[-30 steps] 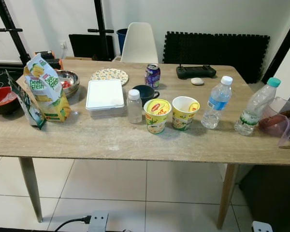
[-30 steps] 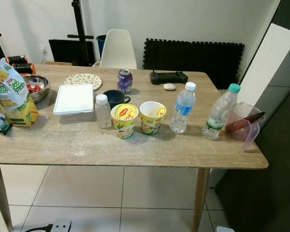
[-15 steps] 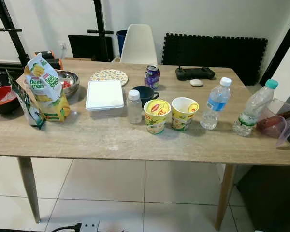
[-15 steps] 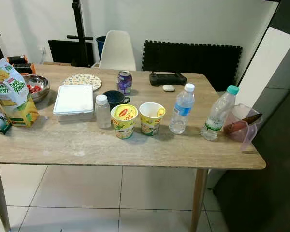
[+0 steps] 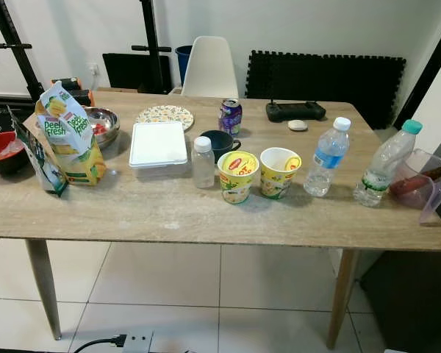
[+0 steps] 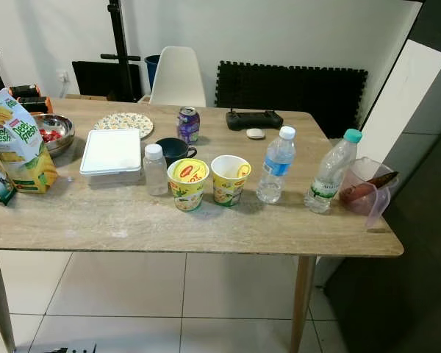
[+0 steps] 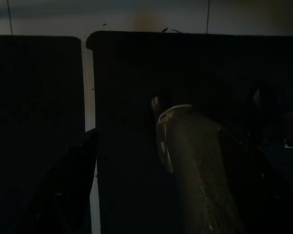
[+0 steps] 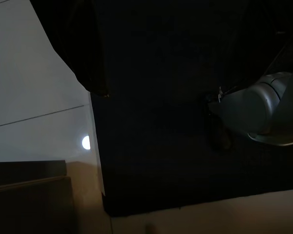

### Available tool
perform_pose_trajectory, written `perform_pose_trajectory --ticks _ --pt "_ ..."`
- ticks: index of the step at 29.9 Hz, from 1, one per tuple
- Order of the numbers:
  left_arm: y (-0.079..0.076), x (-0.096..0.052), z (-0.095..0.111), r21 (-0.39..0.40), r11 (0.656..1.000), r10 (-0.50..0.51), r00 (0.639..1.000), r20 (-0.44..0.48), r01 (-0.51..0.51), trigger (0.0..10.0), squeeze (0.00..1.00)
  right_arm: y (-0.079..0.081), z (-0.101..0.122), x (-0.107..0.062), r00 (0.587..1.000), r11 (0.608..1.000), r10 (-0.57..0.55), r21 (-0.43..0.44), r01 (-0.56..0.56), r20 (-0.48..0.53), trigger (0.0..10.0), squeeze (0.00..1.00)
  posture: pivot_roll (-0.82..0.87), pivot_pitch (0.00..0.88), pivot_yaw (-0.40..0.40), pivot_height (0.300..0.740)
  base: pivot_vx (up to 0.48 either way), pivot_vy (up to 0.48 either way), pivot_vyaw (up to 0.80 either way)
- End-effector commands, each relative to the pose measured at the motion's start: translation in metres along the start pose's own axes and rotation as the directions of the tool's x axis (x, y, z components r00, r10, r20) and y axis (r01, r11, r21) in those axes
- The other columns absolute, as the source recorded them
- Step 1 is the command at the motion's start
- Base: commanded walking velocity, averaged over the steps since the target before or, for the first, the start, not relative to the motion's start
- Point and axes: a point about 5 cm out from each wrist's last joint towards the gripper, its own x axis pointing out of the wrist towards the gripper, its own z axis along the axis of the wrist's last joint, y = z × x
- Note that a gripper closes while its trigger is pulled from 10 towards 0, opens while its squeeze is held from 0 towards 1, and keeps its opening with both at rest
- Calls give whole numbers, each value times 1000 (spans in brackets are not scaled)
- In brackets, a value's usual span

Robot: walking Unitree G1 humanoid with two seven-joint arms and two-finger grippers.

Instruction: Restocking fridge

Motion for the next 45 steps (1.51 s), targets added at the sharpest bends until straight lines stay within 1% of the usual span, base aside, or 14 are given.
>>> perform_pose_trajectory --ticks 1,10,18,20,24,29,34,35,38,41,42,43,44,45 --pt "-4 0 -2 7 1000 -10 1000 -12 10 10000 0 -5 2 0 1000 1000 -14 0 14 1 10000 0 -82 13 -63 740 0 0 0" --pt "-8 0 -4 14 1000 -25 1000 -14 25 10000 0 -8 -8 -2 999 999 -25 20 25 -23 10000 0 -83 0 -55 740 0 0 0" --pt "-3 2 10 1 1000 -10 1000 14 10 10000 0 -2 0 0 1000 997 -22 70 22 4 10000 0 -85 0 -18 740 0 0 0" --pt "-3 2 14 28 999 -16 1000 18 15 10000 0 -4 2 0 999 996 -33 84 32 8 10000 0 -82 0 -8 740 0 0 0" --pt "0 3 18 18 1000 -5 1000 30 4 10000 0 -5 -6 -1 999 997 -39 62 40 -18 10000 0 -73 0 -23 740 0 0 0" --pt "-1 3 17 4 1000 -1 1000 24 1 10000 0 -10 -9 -2 997 995 -72 69 74 -29 10000 0 -84 0 -29 740 0 0 0" --pt "-1 2 12 -1 1000 0 1000 12 0 10000 0 -22 -12 -4 992 989 -124 77 127 -37 10000 0 -85 0 -15 740 0 0 0" --pt "-2 2 9 2 1000 -3 1000 6 3 10000 0 -35 -12 -7 983 978 -181 98 184 -41 10000 0 -79 0 -14 740 0 0 0" --pt "-2 2 9 3 1000 -3 1000 5 3 10000 0 -40 -12 -8 978 973 -202 105 206 -42 10000 0 -79 0 -16 740 0 0 0" --pt "1 1 7 7 1000 2 1000 2 -2 10000 0 -56 -10 -12 963 955 -267 123 269 -39 10000 0 -78 0 -16 740 0 0 0" --pt "1 1 7 7 1000 2 1000 2 -2 10000 0 -56 -10 -12 963 955 -267 123 269 -39 10000 0 -78 0 -16 740 0 0 0" --pt "2 1 7 9 1000 5 1000 3 -5 10000 0 -71 -7 -15 945 931 -326 161 326 -32 10000 0 -79 0 -19 740 0 0 0" --pt "2 1 7 10 1000 6 1000 3 -6 10000 0 -79 -4 -18 931 912 -364 195 361 -24 10000 0 -78 0 -20 740 0 0 0" --pt "2 1 7 10 1000 6 1000 3 -6 10000 0 -79 -4 -18 931 912 -364 195 361 -24 10000 0 -78 0 -20 740 0 0 0"
